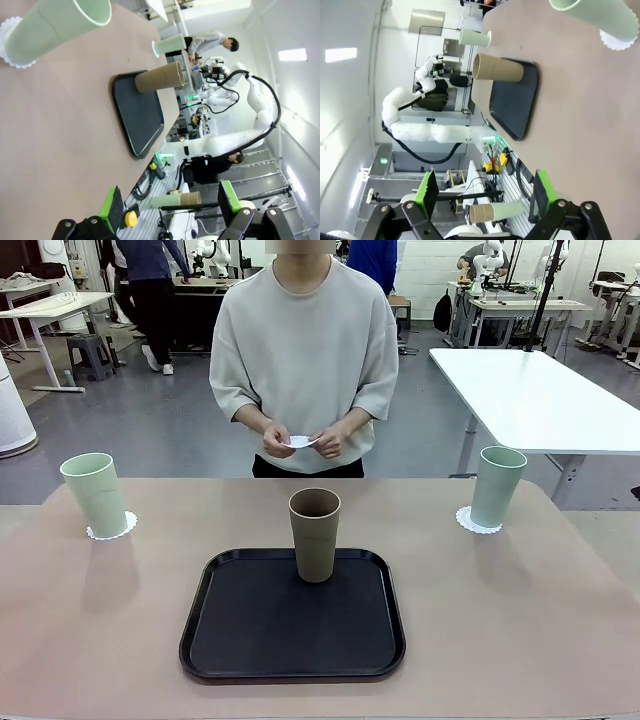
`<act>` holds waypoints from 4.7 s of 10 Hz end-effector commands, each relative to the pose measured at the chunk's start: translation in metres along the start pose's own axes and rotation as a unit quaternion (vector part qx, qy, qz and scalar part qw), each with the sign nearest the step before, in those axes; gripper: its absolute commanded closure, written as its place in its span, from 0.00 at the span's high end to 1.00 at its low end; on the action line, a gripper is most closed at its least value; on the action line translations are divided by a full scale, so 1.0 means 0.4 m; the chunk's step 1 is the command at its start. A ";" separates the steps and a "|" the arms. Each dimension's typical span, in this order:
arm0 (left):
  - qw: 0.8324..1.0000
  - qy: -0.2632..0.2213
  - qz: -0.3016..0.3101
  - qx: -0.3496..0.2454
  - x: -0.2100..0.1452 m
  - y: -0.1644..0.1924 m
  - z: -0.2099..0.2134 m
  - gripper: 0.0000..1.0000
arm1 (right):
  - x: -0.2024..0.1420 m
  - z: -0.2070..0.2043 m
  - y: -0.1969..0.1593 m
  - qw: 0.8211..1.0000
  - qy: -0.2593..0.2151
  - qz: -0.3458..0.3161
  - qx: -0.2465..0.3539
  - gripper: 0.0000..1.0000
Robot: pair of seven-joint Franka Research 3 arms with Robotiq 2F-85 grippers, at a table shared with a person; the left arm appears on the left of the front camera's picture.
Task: Place coasters on the table and set cups on them.
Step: Take one Reusable plastic cup from the Flat Tray and place it on a coaster set by the human.
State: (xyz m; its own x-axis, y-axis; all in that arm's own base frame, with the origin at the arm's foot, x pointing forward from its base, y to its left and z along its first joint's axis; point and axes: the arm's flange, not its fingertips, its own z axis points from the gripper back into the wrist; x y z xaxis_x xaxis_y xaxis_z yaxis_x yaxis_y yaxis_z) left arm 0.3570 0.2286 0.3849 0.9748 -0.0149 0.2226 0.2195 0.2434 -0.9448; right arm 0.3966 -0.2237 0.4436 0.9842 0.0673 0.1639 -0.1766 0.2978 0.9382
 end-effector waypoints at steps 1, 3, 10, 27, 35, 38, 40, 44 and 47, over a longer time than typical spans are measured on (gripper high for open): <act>1.000 -0.002 0.003 0.003 0.000 -0.006 0.003 1.00 | -0.001 0.035 0.001 0.999 -0.031 -0.005 0.020 1.00; 1.000 -0.002 0.003 0.003 0.000 -0.006 0.003 1.00 | -0.012 0.074 -0.007 0.998 -0.051 -0.011 0.023 1.00; 1.000 -0.002 0.003 0.003 0.000 -0.006 0.003 1.00 | 0.004 0.139 -0.064 0.996 -0.069 -0.060 0.016 1.00; 1.000 -0.002 0.003 0.003 0.000 -0.006 0.003 1.00 | -0.012 0.125 -0.071 0.997 -0.066 -0.050 0.002 1.00; 1.000 0.000 0.000 0.000 0.000 0.000 0.000 1.00 | -0.012 0.125 -0.071 0.997 -0.066 -0.050 0.002 1.00; 0.984 0.088 -0.086 0.128 0.058 -0.197 -0.007 1.00 | -0.012 0.125 -0.071 0.997 -0.066 -0.050 0.002 1.00; 0.964 0.115 -0.104 0.215 0.118 -0.326 -0.065 1.00 | -0.012 0.125 -0.071 0.997 -0.066 -0.050 0.002 1.00; 0.903 0.197 -0.153 0.349 0.241 -0.427 -0.292 1.00 | -0.012 0.125 -0.071 0.997 -0.066 -0.050 0.002 1.00; 0.853 0.221 -0.204 0.427 0.304 -0.445 -0.459 1.00 | -0.012 0.125 -0.071 0.997 -0.066 -0.050 0.002 1.00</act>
State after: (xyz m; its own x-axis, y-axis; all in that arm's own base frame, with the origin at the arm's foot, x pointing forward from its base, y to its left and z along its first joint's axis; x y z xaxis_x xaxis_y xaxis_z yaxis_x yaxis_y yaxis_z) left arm 0.4444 0.0133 0.5424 0.7839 -0.5819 0.2164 0.6199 0.7145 -0.3244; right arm 0.3973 -0.2805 0.4309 0.9916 -0.0800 0.1017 -0.0745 0.2899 0.9541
